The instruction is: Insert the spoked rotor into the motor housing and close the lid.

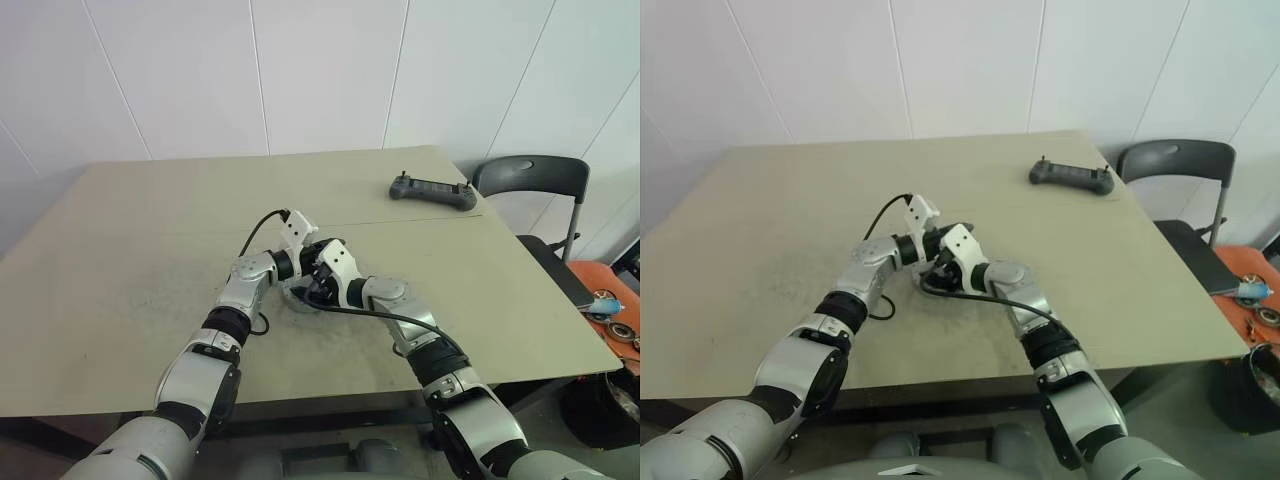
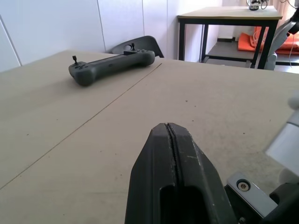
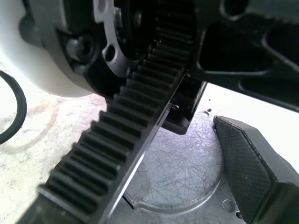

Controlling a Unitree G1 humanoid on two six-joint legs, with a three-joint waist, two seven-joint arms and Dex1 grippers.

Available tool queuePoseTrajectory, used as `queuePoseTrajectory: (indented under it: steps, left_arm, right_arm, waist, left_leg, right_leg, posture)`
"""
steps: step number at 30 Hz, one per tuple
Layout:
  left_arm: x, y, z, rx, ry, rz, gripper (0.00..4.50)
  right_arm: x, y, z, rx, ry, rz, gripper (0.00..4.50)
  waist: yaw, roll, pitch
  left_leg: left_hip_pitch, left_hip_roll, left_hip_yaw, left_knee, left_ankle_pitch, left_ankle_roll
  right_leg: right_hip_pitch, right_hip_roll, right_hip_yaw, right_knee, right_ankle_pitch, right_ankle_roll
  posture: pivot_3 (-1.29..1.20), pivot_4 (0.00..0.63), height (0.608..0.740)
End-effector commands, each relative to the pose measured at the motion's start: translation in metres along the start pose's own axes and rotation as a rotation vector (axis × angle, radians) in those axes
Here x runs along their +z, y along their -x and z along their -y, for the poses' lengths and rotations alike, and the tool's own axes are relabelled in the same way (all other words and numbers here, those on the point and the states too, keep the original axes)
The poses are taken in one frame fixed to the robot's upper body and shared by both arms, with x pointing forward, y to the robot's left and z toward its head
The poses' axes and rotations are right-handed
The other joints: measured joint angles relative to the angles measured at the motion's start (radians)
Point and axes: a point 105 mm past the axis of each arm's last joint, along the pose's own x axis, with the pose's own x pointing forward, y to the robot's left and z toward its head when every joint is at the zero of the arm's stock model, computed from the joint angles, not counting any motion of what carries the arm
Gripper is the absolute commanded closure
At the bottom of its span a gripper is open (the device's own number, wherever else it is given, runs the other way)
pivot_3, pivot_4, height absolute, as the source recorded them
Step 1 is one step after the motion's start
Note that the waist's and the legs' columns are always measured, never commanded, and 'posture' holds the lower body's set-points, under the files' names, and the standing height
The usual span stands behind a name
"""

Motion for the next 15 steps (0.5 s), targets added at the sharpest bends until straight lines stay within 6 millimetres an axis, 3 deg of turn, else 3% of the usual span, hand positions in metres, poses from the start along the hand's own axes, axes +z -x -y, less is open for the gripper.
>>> queuePoseTrajectory:
  steps: [1, 8, 15]
  left_arm:
    - [0.022, 0.010, -0.012, 0.026, -0.008, 0.081, 4.50]
    - [0.040, 0.039, -0.018, 0.019, 0.025, 0.152, 4.50]
    - [0.038, 0.060, -0.013, -0.019, 0.000, 0.069, 4.50]
  right_arm:
    - [-0.007, -0.010, -0.019, 0.068, -0.008, -0.033, 1.47]
    - [-0.008, -0.010, -0.020, 0.067, -0.010, -0.032, 1.47]
    - [-0.009, -0.010, -0.019, 0.061, -0.014, -0.032, 1.47]
  waist:
    - [-0.008, 0.000, 0.000]
    - [-0.022, -0.001, 0.001]
    - [-0.019, -0.001, 0.001]
  left_leg:
    - [0.000, 0.000, 0.000, -0.001, 0.000, 0.000]
    - [-0.002, 0.001, -0.001, -0.013, 0.000, 0.000]
    - [-0.002, 0.007, -0.003, -0.014, 0.000, 0.000]
  right_leg:
    - [-0.001, 0.000, 0.000, 0.000, 0.000, 0.000]
    - [-0.010, 0.003, 0.003, 0.001, 0.002, 0.004]
    - [-0.010, 0.011, 0.003, 0.002, 0.001, 0.000]
  posture:
    - [0.00, 0.000, 0.740]
    - [0.00, 0.000, 0.740]
    - [0.00, 0.000, 0.740]
